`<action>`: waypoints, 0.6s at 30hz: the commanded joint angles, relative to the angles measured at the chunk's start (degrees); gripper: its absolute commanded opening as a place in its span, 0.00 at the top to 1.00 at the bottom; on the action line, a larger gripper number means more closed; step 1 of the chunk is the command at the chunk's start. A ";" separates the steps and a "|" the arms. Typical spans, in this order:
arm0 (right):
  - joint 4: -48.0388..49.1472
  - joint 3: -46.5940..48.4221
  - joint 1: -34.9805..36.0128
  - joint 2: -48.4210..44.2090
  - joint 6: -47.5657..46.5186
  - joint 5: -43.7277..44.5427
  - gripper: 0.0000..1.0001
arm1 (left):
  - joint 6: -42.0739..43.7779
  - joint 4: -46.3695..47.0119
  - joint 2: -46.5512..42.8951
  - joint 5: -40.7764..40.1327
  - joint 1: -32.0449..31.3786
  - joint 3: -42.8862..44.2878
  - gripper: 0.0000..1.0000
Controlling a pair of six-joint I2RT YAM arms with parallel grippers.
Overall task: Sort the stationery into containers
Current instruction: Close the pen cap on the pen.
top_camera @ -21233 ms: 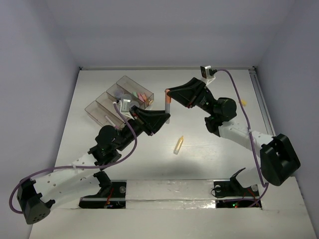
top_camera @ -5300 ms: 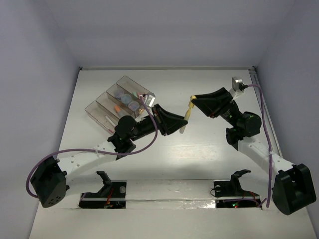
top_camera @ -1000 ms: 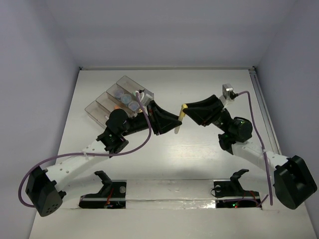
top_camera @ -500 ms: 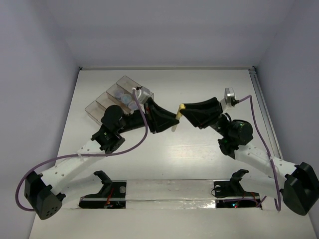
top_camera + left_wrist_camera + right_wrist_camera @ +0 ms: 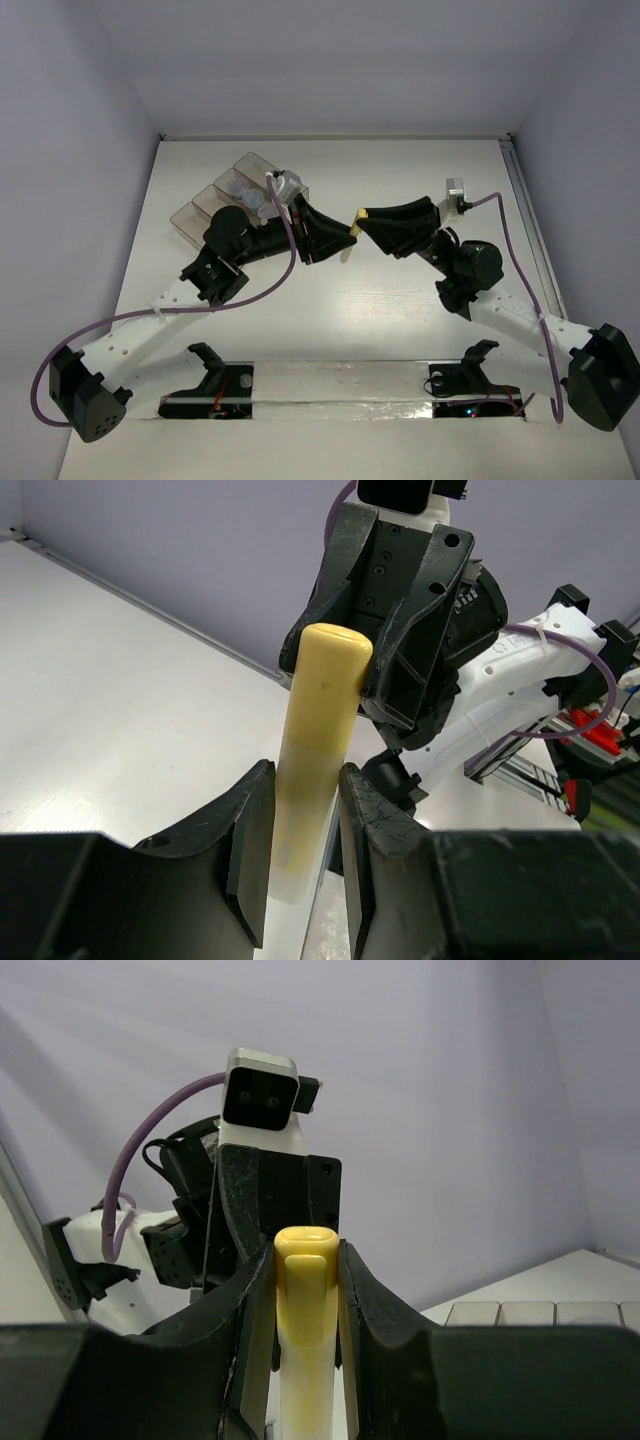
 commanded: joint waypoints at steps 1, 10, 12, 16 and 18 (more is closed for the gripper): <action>-20.54 -3.58 3.49 1.06 -3.60 -14.32 1.00 | -2.16 26.54 -3.47 -9.54 1.32 8.74 1.00; -23.35 -0.33 3.49 -3.94 -3.69 -8.61 0.65 | -2.78 25.48 -4.43 -13.05 1.32 1.01 1.00; -24.49 0.28 3.49 -5.43 -3.69 -4.94 0.50 | -2.43 24.35 -5.40 -14.02 1.32 -0.84 1.00; -27.21 1.34 3.49 -10.62 -4.30 0.35 0.20 | -0.76 21.45 -7.33 -18.66 1.32 -6.46 1.00; -29.92 1.95 3.49 -13.95 -5.09 2.02 0.16 | -0.40 19.78 -8.56 -20.26 1.32 -8.05 1.00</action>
